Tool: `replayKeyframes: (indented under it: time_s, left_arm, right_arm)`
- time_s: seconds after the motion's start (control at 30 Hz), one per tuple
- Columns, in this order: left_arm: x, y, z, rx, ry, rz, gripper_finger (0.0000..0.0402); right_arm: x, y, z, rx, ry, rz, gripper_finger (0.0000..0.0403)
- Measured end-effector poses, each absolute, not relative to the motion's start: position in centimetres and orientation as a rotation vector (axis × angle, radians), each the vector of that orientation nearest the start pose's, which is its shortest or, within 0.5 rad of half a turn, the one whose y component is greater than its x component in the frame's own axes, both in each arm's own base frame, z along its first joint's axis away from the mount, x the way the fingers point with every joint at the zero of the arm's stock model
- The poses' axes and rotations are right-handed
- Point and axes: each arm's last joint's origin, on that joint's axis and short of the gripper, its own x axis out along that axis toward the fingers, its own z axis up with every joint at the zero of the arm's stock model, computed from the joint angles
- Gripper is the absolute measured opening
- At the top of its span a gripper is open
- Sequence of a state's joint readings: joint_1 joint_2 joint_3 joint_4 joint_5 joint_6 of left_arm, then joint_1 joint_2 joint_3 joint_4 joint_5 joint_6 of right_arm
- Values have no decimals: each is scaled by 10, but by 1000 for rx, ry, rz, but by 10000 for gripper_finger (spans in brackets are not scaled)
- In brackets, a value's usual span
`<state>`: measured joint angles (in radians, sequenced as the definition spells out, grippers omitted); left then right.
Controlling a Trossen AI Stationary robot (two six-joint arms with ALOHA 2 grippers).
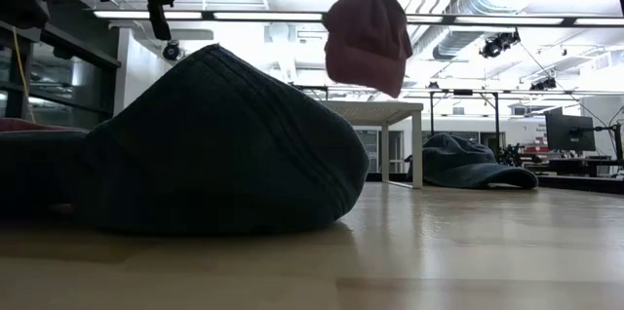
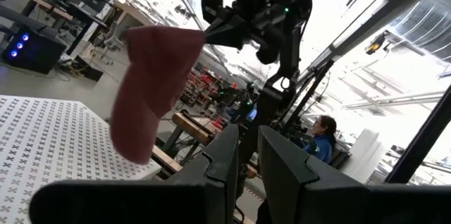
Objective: Pick & Place hat
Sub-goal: Put the right dark red cap on the shelf
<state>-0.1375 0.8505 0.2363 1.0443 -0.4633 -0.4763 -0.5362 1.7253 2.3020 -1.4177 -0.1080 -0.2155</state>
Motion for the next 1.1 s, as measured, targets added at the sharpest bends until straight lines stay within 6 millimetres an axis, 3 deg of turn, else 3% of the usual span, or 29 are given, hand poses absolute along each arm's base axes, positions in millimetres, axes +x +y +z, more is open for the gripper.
replayKeyframes:
  time_s: [0.63, 0.83, 1.1]
  left_arm:
    - [166, -10, 249, -594, -483, 218, 56]
    - [166, -10, 249, -594, -483, 221, 56]
    - [166, -10, 248, -592, -478, 222, 56]
  right_arm:
    - [249, -145, 473, 127, 905, -254, 0]
    - [251, -146, 474, 116, 879, -260, 0]
    - [265, -155, 460, 125, 945, -248, 0]
